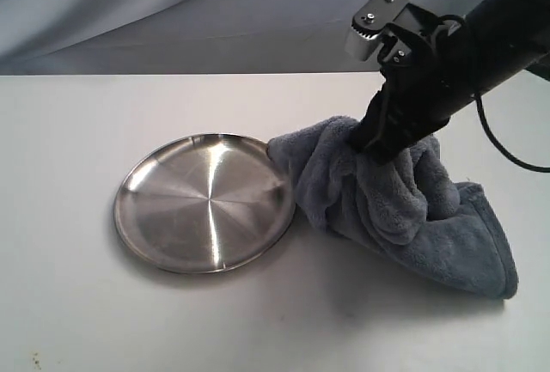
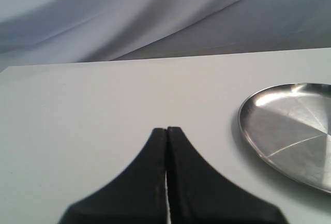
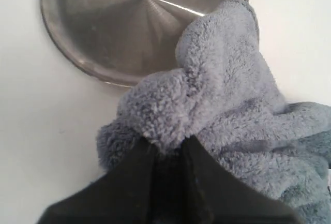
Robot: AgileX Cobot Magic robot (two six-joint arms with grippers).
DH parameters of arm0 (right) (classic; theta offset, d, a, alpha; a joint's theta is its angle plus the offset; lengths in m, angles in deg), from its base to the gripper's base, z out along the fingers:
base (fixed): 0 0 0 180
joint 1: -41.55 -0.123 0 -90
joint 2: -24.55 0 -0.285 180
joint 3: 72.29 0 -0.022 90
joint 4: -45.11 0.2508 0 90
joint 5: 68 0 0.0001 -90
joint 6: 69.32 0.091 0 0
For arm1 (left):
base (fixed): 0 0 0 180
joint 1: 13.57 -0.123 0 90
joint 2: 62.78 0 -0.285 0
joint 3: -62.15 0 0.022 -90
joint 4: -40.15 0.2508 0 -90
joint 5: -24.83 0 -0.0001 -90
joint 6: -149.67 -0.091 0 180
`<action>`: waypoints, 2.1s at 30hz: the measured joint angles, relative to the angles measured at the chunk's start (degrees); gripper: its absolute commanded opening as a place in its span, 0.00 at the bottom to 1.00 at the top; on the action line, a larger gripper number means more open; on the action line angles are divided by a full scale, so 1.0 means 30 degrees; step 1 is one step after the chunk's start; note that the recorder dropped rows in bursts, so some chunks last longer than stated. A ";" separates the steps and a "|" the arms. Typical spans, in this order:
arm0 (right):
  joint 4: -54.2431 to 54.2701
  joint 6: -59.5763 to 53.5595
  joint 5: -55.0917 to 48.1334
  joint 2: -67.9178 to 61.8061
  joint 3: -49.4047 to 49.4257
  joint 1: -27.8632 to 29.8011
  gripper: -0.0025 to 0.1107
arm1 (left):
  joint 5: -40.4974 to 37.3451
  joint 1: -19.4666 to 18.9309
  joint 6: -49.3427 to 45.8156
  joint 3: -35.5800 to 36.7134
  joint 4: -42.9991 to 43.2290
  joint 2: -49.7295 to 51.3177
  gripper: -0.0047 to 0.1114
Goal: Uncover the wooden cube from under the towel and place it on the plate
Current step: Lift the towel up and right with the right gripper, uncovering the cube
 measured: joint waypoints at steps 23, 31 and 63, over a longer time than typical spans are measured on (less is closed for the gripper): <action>-0.0989 0.0925 0.0091 0.3710 0.0164 0.0000 0.02 | 0.0000 0.0000 0.0000 0.0000 0.0000 0.0000 0.04; 0.0549 0.0925 0.0632 0.6258 0.0164 0.0000 0.02 | 0.0000 0.0000 0.0000 0.0000 0.0000 0.0000 0.04; 0.0416 0.0925 0.4206 1.0929 0.0164 0.0000 0.02 | 0.0000 0.0000 0.0000 0.0000 0.0000 0.0000 0.04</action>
